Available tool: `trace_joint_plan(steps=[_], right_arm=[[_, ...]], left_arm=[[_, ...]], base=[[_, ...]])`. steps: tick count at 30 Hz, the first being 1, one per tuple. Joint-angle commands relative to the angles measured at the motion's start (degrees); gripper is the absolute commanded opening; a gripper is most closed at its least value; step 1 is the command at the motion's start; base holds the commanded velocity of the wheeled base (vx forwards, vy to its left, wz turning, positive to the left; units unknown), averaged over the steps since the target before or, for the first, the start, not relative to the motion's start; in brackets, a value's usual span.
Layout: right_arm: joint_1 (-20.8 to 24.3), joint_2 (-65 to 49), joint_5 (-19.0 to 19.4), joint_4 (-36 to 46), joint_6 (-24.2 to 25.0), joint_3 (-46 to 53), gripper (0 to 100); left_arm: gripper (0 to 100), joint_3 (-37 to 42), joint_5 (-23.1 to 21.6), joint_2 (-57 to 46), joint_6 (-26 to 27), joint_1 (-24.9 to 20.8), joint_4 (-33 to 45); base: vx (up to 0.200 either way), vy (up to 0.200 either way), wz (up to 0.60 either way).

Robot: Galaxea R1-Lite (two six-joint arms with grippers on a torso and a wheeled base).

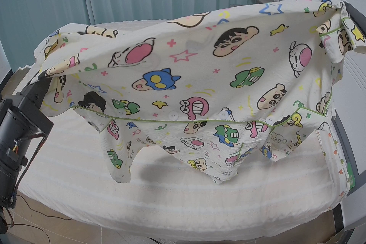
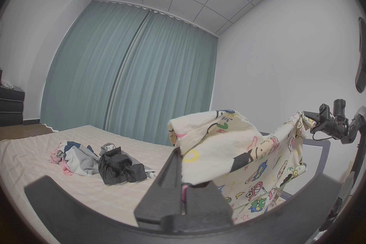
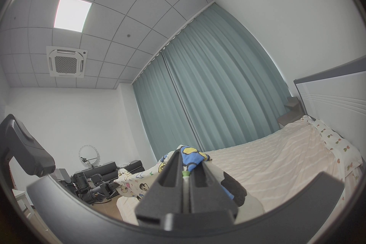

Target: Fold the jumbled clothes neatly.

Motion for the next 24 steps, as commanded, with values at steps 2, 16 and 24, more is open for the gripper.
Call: trace_joint_plan(steps=[2, 16, 24], right_arm=[[0.2, -1.6, 0.0, 0.1, 0.0, 0.6, 0], [0.0, -6.1, 0.0, 3.9, 0.0, 1.7, 0], [-1.0, -5.2, 0.0, 6.1, 0.0, 7.4, 0]], left_arm=[[0, 0.3, 0.0, -0.1, 0.0, -0.1, 0.0], [0, 2.9, 0.0, 0.1, 0.0, -0.1, 0.1], [0, 10.2, 0.0, 3.2, -2.5, -0.1, 0.1]], base=[[-0.2, 0.0, 0.0], [-0.2, 0.0, 0.0], [0.0, 0.0, 0.0]])
